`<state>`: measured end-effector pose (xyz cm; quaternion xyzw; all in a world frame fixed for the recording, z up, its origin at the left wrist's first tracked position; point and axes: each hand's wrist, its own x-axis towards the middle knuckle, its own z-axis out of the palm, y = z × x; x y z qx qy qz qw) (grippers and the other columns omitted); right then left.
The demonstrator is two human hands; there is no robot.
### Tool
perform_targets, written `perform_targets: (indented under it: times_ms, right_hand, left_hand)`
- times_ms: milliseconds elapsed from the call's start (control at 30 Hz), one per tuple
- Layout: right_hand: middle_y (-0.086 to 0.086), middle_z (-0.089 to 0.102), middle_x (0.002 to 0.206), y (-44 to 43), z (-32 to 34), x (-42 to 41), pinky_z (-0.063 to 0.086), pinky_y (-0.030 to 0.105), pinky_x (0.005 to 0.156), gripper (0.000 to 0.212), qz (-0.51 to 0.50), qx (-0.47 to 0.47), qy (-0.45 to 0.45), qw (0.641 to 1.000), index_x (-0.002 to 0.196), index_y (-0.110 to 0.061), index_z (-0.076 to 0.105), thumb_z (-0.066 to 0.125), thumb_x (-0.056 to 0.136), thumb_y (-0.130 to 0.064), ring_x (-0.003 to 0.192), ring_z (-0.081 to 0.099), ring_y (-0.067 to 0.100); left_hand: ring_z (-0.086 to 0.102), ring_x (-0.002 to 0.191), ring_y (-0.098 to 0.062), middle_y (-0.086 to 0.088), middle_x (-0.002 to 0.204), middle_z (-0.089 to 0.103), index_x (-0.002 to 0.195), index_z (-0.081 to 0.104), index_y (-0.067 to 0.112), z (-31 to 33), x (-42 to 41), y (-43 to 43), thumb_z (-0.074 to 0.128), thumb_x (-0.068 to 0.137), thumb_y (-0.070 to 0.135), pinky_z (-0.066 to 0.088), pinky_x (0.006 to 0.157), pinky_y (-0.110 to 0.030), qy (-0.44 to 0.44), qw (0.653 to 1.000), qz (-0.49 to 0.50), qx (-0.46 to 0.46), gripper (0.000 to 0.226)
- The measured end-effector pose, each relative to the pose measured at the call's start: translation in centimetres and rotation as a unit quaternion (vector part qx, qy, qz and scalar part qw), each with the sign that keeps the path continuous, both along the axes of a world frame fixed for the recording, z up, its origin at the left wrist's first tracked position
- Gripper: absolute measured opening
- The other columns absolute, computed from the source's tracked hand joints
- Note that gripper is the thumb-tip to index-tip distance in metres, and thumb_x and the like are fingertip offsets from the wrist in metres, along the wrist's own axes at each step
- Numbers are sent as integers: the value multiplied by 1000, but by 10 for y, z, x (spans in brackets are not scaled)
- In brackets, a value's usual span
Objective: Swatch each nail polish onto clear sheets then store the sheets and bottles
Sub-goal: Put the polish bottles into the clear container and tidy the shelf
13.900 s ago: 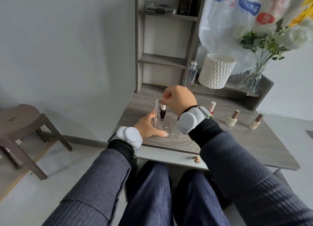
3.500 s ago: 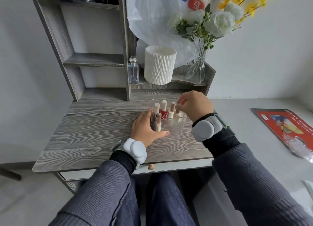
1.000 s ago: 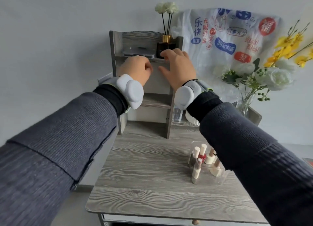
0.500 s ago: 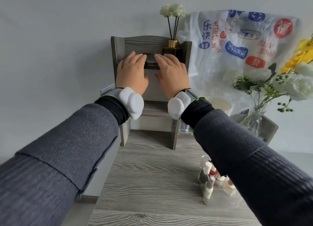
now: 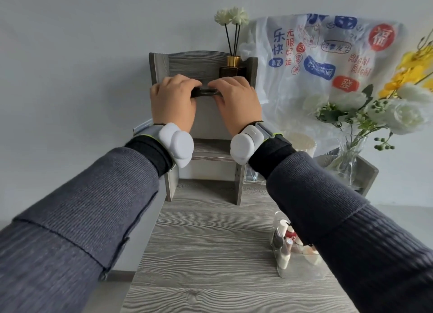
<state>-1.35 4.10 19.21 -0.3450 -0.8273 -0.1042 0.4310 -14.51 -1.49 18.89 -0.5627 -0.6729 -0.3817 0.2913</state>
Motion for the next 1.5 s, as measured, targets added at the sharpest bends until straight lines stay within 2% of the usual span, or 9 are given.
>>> perform_targets:
  times_ms: [367,500,733,800,900,1100,1167,1367,1500]
  right_hand:
    - [4,68,114,-27,4,29,45,40,81,25,23,10,16,1000,116,-13,66,52,95,-15,105,55,30]
    - [5,69,107,-34,4,42,48,44,78,21,41,16,52,998,110,-11,67,54,94,-14,99,57,31]
    - [4,68,103,-50,5,71,45,38,73,16,49,36,83,995,104,-12,66,56,93,-16,100,55,30]
    - [4,68,100,-55,3,82,46,41,74,16,47,41,89,994,102,-11,67,56,92,-18,101,55,32]
    - [7,68,92,-60,-2,97,46,42,74,30,43,48,97,993,96,-9,67,44,96,-28,95,55,34]
    - [8,66,100,-57,-14,121,43,42,84,30,20,-47,82,995,101,-9,65,42,101,-28,99,54,32]
    - [9,64,106,-56,-18,132,44,40,86,29,26,-108,101,989,104,-9,64,44,101,-30,101,55,28]
    - [4,64,109,-51,-30,165,41,26,83,26,26,-260,142,955,112,-6,62,50,99,-26,103,59,20]
    - [8,64,107,-48,-48,185,40,25,73,26,-1,-317,175,932,114,-4,61,52,99,-23,91,56,17]
  left_hand:
    - [53,107,-25,6,111,65,110,68,32,6,20,-31,57,87,13,26,85,-34,10,999,-37,19,32]
    - [55,105,-23,8,109,67,108,70,31,10,28,-36,56,84,9,26,85,-33,15,997,-66,27,35]
    - [62,94,-22,8,101,70,105,71,29,13,51,-48,56,84,16,36,83,-37,0,992,-116,50,28]
    - [63,90,-22,6,97,71,102,72,27,12,63,-53,54,83,23,44,83,-44,-4,989,-141,50,27]
    - [65,87,-21,6,94,72,101,73,28,9,74,-57,57,83,26,46,80,-47,-3,987,-157,36,25]
    - [65,93,-17,10,98,72,100,74,28,-5,94,-57,56,83,22,45,88,-48,23,982,-188,-4,24]
    - [63,95,-15,12,102,71,100,73,30,-10,104,-60,60,87,25,38,93,-43,41,981,-188,-21,19]
    - [60,96,-15,13,105,71,102,73,31,-25,130,-69,67,85,17,19,92,-27,73,973,-216,-45,23]
    - [64,92,-18,11,98,73,95,75,28,-42,149,-74,71,77,10,20,92,-27,101,963,-247,-38,26]
